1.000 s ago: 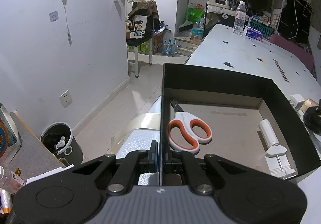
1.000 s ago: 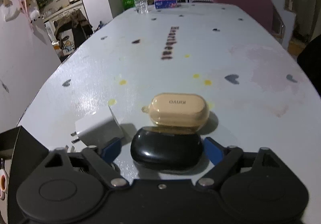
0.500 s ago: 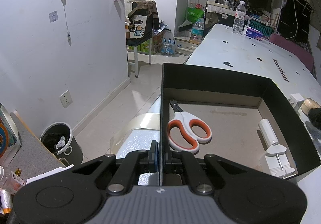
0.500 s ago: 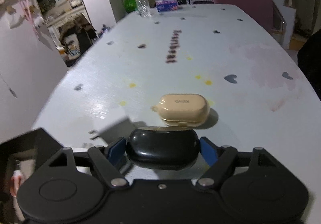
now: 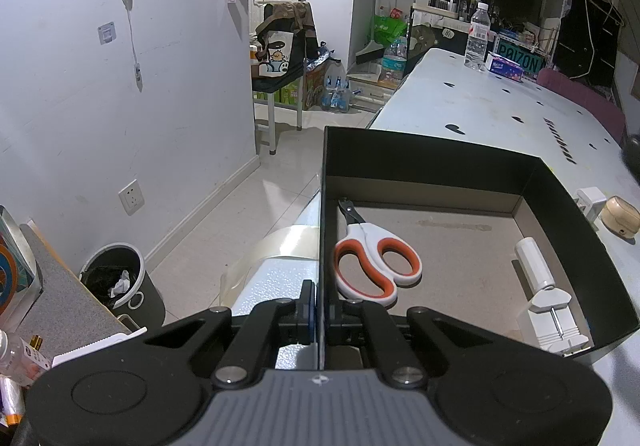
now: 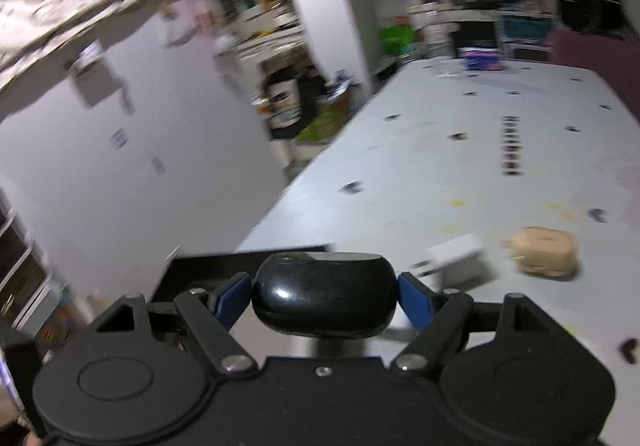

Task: Organize rigid objects
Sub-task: 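Lower the black earbud case into the black box and open the right gripper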

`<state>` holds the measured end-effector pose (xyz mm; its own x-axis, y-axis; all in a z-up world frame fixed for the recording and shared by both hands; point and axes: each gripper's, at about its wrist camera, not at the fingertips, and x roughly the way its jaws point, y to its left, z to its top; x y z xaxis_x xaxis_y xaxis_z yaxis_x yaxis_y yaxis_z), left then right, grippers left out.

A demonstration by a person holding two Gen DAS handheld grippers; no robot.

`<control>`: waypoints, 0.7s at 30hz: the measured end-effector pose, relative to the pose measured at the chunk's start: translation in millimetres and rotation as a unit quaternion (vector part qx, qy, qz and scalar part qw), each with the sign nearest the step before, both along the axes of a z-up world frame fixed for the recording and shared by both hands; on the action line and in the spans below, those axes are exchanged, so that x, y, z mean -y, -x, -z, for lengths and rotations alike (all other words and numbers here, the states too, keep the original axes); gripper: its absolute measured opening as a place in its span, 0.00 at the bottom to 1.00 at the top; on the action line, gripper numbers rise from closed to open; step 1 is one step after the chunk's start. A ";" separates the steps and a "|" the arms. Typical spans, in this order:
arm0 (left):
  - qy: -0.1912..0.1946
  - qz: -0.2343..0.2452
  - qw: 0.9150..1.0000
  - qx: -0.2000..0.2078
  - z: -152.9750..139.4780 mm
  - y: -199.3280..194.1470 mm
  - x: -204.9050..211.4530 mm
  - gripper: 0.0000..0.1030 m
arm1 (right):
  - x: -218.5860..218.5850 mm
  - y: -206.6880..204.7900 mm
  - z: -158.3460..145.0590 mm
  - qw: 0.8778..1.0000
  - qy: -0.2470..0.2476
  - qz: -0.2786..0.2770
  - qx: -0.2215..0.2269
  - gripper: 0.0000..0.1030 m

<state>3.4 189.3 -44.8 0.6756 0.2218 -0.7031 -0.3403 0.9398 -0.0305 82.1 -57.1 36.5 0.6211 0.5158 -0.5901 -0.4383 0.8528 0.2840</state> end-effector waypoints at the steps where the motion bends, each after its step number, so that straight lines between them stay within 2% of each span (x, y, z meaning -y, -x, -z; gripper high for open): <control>1: 0.000 0.000 1.000 0.000 0.0 0.0 0.0 0.04 | -10.1 0.5 0.8 1.000 0.003 -0.011 -0.003 0.78; 9: 0.006 0.000 1.000 0.002 -0.4 1.1 -1.0 0.04 | -82.0 -6.4 22.7 0.995 0.050 -0.069 -0.058 0.78; 14: 0.009 0.000 1.000 0.005 -0.9 1.7 -1.6 0.04 | -112.8 -3.1 40.2 0.990 0.102 -0.078 -0.066 0.78; 21: 0.017 0.001 1.000 0.010 -1.1 3.4 -4.9 0.05 | -130.0 -10.4 54.9 0.985 0.142 -0.066 -0.075 0.78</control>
<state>-0.1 194.2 -43.6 0.6900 0.1961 -0.6967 -0.3374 0.9387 -0.0699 92.5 72.9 -18.4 0.4548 0.3870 -0.8021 -0.5216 0.8458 0.1123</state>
